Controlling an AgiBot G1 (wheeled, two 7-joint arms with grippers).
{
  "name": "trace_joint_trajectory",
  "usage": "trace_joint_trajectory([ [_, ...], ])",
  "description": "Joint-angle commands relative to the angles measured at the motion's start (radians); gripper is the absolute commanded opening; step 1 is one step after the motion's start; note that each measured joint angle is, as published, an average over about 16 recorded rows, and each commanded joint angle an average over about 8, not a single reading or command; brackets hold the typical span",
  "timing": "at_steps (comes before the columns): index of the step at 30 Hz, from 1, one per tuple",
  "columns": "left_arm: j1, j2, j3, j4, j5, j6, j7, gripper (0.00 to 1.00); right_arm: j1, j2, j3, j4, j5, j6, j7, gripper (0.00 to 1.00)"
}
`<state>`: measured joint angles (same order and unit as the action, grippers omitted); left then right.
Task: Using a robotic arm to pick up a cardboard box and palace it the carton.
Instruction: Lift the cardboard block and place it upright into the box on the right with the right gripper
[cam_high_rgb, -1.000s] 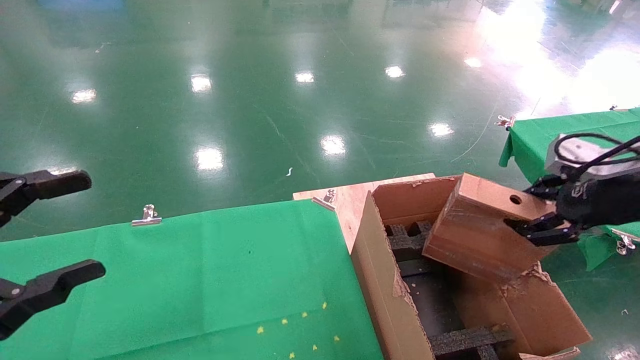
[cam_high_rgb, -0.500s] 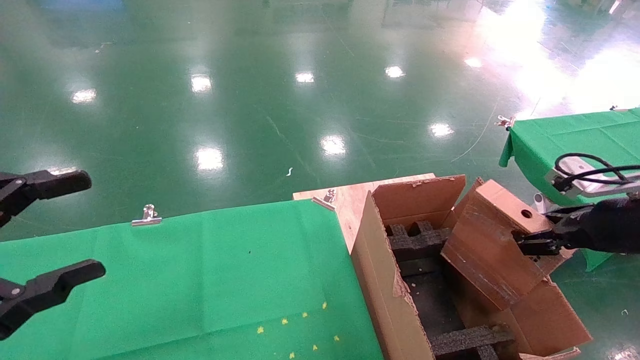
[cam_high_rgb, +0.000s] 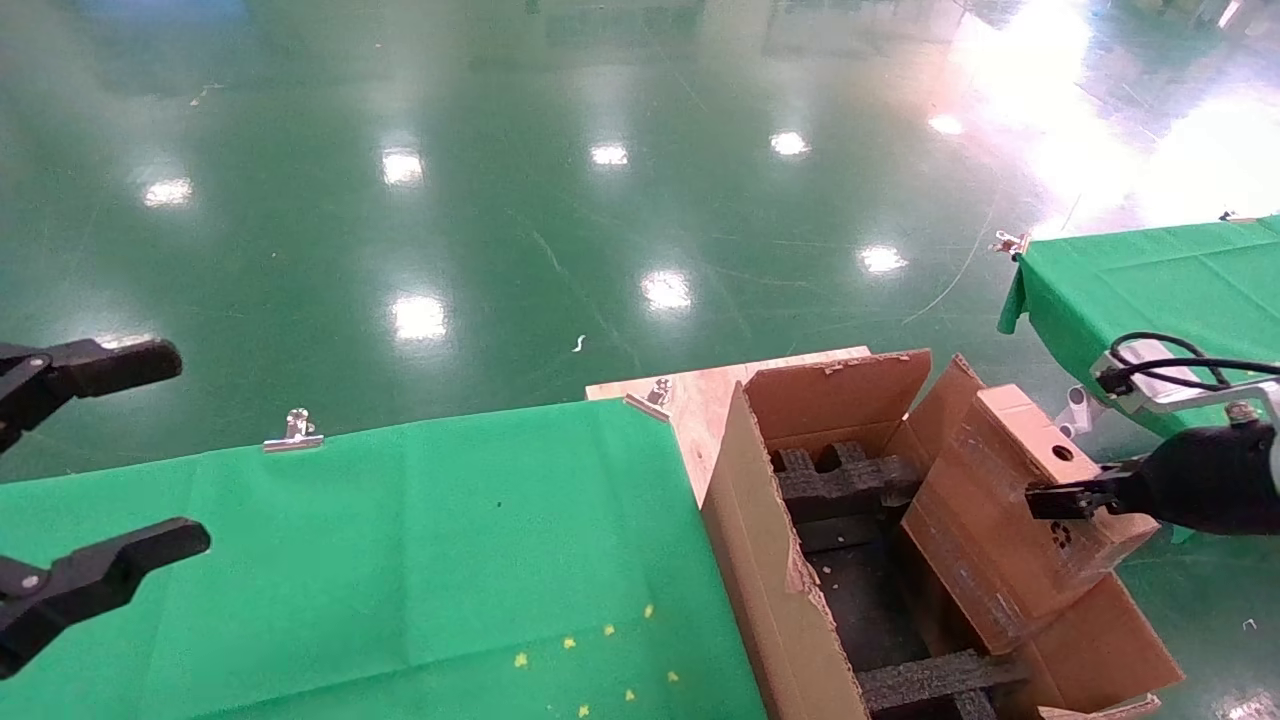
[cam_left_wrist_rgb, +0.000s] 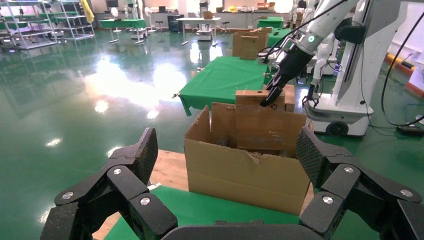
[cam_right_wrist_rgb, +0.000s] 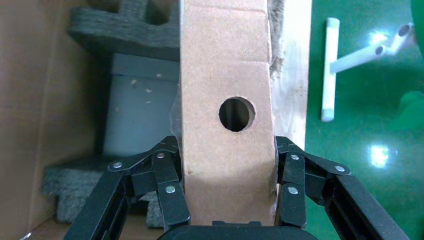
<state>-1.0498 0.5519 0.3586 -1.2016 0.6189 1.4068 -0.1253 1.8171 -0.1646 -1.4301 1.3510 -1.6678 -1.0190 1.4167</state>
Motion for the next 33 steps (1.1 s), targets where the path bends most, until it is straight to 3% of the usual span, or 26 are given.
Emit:
trace_joint_trajectory([
  [1,0.0,0.0,0.0,0.0,0.0,0.0,0.0,1.0,-0.008,-0.009,-0.007,0.0,-0.02,0.01,0.038,0.0],
  [19,0.0,0.0,0.0,0.0,0.0,0.0,0.0,1.0,-0.088,-0.088,-0.061,0.0,-0.219,0.123,0.303,0.0],
  [33,0.0,0.0,0.0,0.0,0.0,0.0,0.0,1.0,-0.194,-0.172,-0.108,0.002,-0.464,0.226,0.562,0.0],
])
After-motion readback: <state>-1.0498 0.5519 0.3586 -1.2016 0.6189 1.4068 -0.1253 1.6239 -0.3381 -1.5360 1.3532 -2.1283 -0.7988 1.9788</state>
